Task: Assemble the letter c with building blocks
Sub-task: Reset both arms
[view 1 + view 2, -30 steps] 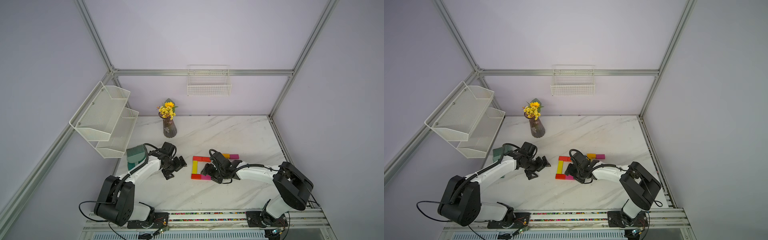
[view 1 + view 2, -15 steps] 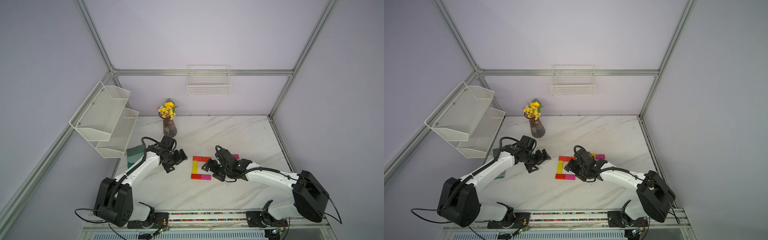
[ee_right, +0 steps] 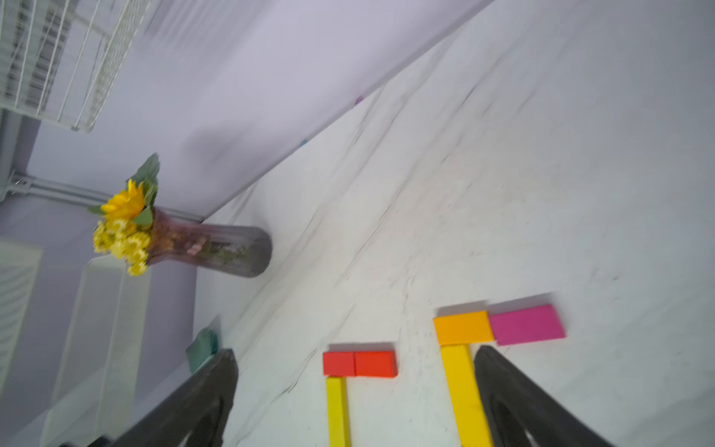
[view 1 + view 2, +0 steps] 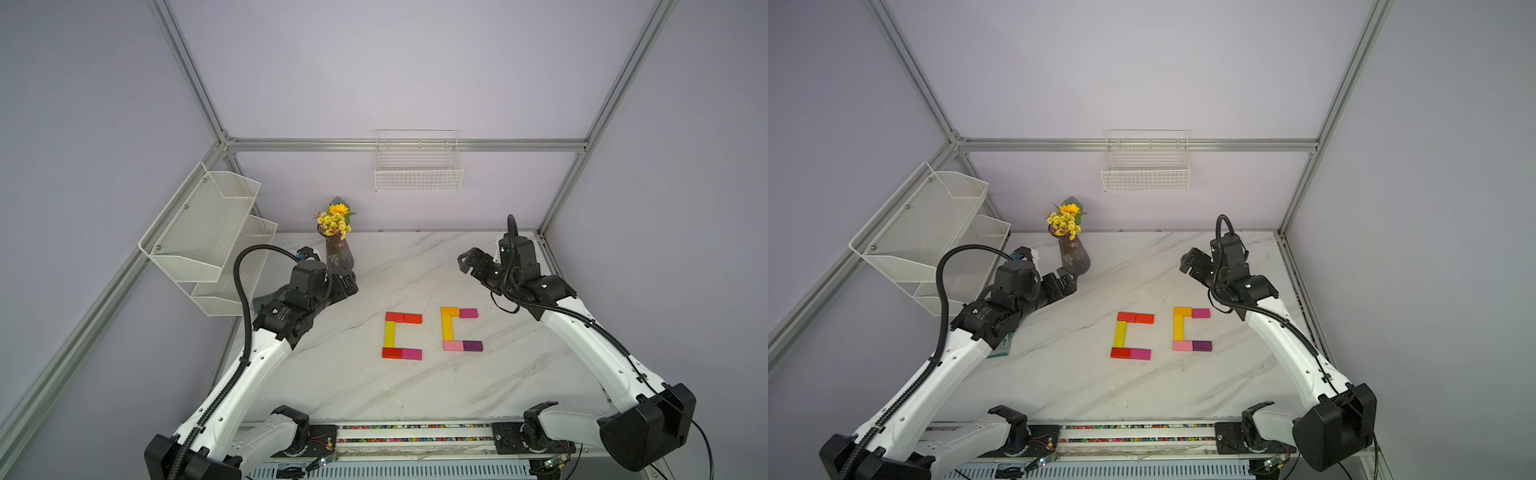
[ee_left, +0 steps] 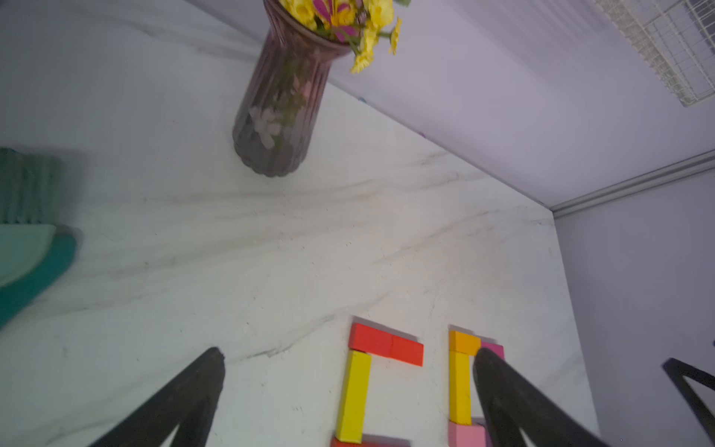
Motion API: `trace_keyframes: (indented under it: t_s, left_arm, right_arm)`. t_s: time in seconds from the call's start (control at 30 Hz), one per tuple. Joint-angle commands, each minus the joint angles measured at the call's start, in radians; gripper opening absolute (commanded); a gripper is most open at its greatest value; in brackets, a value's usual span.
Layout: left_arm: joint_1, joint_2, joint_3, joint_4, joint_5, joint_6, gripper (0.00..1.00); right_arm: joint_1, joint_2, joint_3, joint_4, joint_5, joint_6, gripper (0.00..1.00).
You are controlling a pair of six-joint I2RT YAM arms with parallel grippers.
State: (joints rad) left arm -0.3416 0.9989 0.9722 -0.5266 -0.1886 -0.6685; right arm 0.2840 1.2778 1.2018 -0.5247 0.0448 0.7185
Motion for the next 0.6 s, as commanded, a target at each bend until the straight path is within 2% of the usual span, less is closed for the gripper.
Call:
trace_keyframes:
  t_s: [0.0, 0.07, 0.17, 0.33, 0.4, 0.57]
  left_arm:
    - [0.003, -0.081, -0.165, 0.305, -0.25, 0.206, 1.0]
    - [0.004, -0.108, -0.277, 0.444, -0.337, 0.287, 1.0]
    - [0.02, -0.118, -0.408, 0.584, -0.504, 0.315, 1.0]
    - [0.072, -0.094, -0.588, 0.831, -0.464, 0.446, 1.0]
    - [0.087, -0.059, -0.619, 0.915, -0.456, 0.491, 1.0]
    - [0.144, 0.075, -0.653, 1.102, -0.397, 0.576, 1.0]
  right_arm:
    - [-0.071, 0.022, -0.048, 0.079, 0.216, -0.171, 0.97]
    - [-0.112, 0.034, -0.093, 0.147, 0.287, -0.246, 0.97]
    - [-0.175, 0.053, -0.178, 0.211, 0.329, -0.321, 0.97]
    - [-0.22, 0.087, -0.41, 0.496, 0.314, -0.41, 0.97]
    - [-0.224, 0.126, -0.465, 0.567, 0.32, -0.431, 0.97]
    - [-0.231, 0.172, -0.637, 0.963, 0.238, -0.517, 0.97]
